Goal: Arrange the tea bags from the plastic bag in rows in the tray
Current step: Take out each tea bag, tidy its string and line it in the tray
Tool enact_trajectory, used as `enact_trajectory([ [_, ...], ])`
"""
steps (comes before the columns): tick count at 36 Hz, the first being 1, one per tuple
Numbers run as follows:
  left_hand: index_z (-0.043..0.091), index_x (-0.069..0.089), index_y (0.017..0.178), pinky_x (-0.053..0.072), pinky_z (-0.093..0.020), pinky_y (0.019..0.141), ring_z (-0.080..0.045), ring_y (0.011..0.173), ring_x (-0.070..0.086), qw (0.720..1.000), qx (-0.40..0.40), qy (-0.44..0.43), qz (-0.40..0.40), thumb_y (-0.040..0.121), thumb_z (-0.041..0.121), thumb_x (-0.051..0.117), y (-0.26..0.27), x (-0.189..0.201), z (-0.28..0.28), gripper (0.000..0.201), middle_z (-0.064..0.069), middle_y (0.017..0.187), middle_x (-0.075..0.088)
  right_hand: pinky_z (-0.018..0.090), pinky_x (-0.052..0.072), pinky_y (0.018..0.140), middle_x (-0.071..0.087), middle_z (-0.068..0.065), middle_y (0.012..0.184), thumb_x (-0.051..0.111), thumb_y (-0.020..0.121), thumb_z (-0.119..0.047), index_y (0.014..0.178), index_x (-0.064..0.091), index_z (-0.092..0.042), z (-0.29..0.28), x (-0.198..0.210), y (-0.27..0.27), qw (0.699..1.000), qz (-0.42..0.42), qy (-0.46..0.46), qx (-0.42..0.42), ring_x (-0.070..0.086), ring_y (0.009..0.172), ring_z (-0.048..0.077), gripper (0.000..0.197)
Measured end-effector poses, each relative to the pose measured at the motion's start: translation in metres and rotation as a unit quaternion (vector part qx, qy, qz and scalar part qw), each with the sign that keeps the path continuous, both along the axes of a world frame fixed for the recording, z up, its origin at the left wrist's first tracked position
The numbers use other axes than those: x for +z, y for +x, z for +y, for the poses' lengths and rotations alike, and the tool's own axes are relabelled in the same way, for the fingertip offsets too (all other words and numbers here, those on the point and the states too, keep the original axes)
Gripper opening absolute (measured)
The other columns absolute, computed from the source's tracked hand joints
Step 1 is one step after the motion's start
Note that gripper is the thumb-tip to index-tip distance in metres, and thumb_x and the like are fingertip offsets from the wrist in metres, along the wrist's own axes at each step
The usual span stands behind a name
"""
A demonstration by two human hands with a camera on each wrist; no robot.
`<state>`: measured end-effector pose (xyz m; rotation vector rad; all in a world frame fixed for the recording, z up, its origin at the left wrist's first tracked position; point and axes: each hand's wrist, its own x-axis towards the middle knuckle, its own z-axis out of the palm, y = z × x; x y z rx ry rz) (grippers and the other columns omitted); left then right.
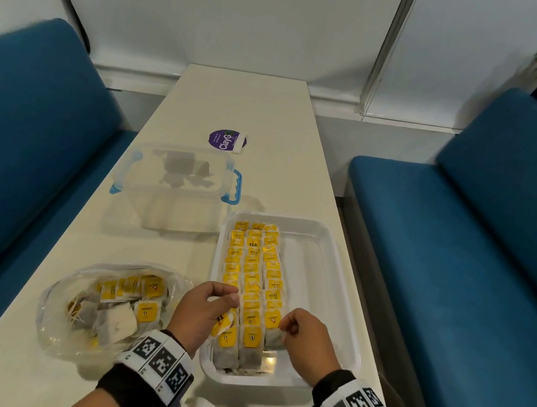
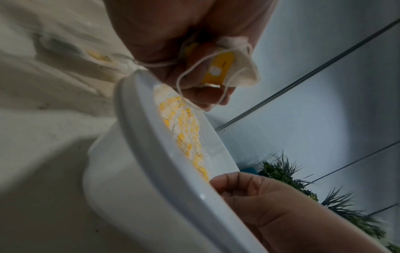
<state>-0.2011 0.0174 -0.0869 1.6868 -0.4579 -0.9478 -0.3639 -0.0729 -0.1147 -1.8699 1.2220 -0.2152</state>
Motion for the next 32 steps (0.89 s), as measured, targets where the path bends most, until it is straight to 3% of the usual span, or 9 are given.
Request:
enact_trajectory([
  [5,0.01,0.067,0.082,0.051,-0.043,0.079,-0.023,0.07,0.059,1.0,-0.006,0.006,0.006,0.082,0.005,0.065,-0.001,0.002,-0.001,0.005,-0.011,0.089,0.07,0.015,0.045,0.066,0.055,-0.008,0.079,0.047,0.082,0.006,0.075,0.057,-0.023,0.001,0.001,0.004,1.0,0.025,-0.016,-0.005,0.052,0.072,0.005,0.032],
  [8,0.01,0.067,0.08,0.051,-0.044,0.081,-0.023,0.073,0.06,1.0,-0.015,0.013,0.005,0.084,0.007,0.064,0.001,0.002,-0.001,0.006,-0.007,0.088,0.07,0.02,0.047,0.069,0.052,-0.003,0.093,0.055,0.084,-0.004,0.088,0.056,-0.024,0.003,0.008,0.003,0.998,0.046,-0.039,-0.011,0.052,0.073,0.008,0.02],
  [13,0.007,0.067,0.088,0.042,-0.025,0.054,-0.023,0.065,0.055,0.997,-0.071,0.042,0.008,0.09,0.023,0.058,0.004,0.009,-0.001,0.019,-0.006,0.081,0.065,0.021,0.044,0.068,0.047,-0.005,0.098,0.063,0.087,-0.026,0.1,0.047,-0.026,0.005,0.028,-0.001,0.997,0.022,-0.076,-0.021,0.052,0.077,0.007,0.021],
  [16,0.01,0.068,0.088,0.037,-0.019,0.046,-0.018,0.062,0.056,0.996,-0.077,0.041,0.013,0.091,0.027,0.055,0.0,0.014,-0.004,0.021,-0.002,0.081,0.065,0.019,0.041,0.062,0.051,-0.004,0.08,0.068,0.083,-0.029,0.091,0.051,-0.024,0.006,0.046,0.006,0.998,-0.036,-0.039,-0.02,0.048,0.066,0.006,0.019],
  [20,0.018,0.066,0.091,0.033,-0.02,0.045,-0.015,0.058,0.053,0.995,-0.075,0.032,0.059,0.095,0.033,0.048,-0.01,0.021,-0.006,0.024,-0.003,0.077,0.061,0.011,0.035,0.049,0.048,-0.009,0.058,0.074,0.075,-0.041,0.073,0.057,-0.015,0.015,0.067,0.018,0.994,-0.107,0.022,0.023,0.044,0.047,0.0,0.031],
  [24,0.014,0.065,0.097,0.034,-0.02,0.047,-0.009,0.05,0.051,0.993,-0.073,0.026,0.091,0.096,0.036,0.044,-0.015,0.026,-0.004,0.03,0.0,0.072,0.06,0.021,0.042,0.06,0.057,-0.004,0.062,0.073,0.074,-0.047,0.074,0.063,-0.003,0.024,0.073,0.027,0.99,-0.119,0.061,0.044,0.049,0.055,0.003,0.046],
  [26,0.012,0.063,0.095,0.03,-0.019,0.042,-0.009,0.041,0.04,0.994,-0.066,0.015,0.089,0.096,0.035,0.045,-0.014,0.025,-0.002,0.03,-0.003,0.072,0.056,0.023,0.044,0.061,0.059,-0.002,0.063,0.069,0.076,-0.049,0.077,0.063,0.002,0.027,0.073,0.029,0.988,-0.135,0.073,0.029,0.05,0.054,0.006,0.051],
  [29,0.01,0.059,0.09,0.026,-0.019,0.04,-0.008,0.036,0.031,0.996,-0.045,0.001,0.075,0.096,0.035,0.045,-0.012,0.023,0.001,0.029,-0.005,0.07,0.047,0.017,0.043,0.055,0.059,0.003,0.063,0.069,0.077,-0.047,0.074,0.062,-0.001,0.029,0.076,0.031,0.982,-0.159,0.101,0.022,0.049,0.05,0.005,0.046],
  [32,0.01,0.06,0.092,0.028,-0.022,0.044,-0.011,0.043,0.033,0.997,-0.04,-0.006,0.059,0.096,0.04,0.041,-0.011,0.022,0.002,0.035,-0.004,0.066,0.042,0.019,0.043,0.056,0.053,-0.004,0.056,0.077,0.074,-0.031,0.062,0.055,-0.015,0.033,0.075,0.032,0.982,-0.151,0.103,0.054,0.048,0.051,0.007,0.03],
])
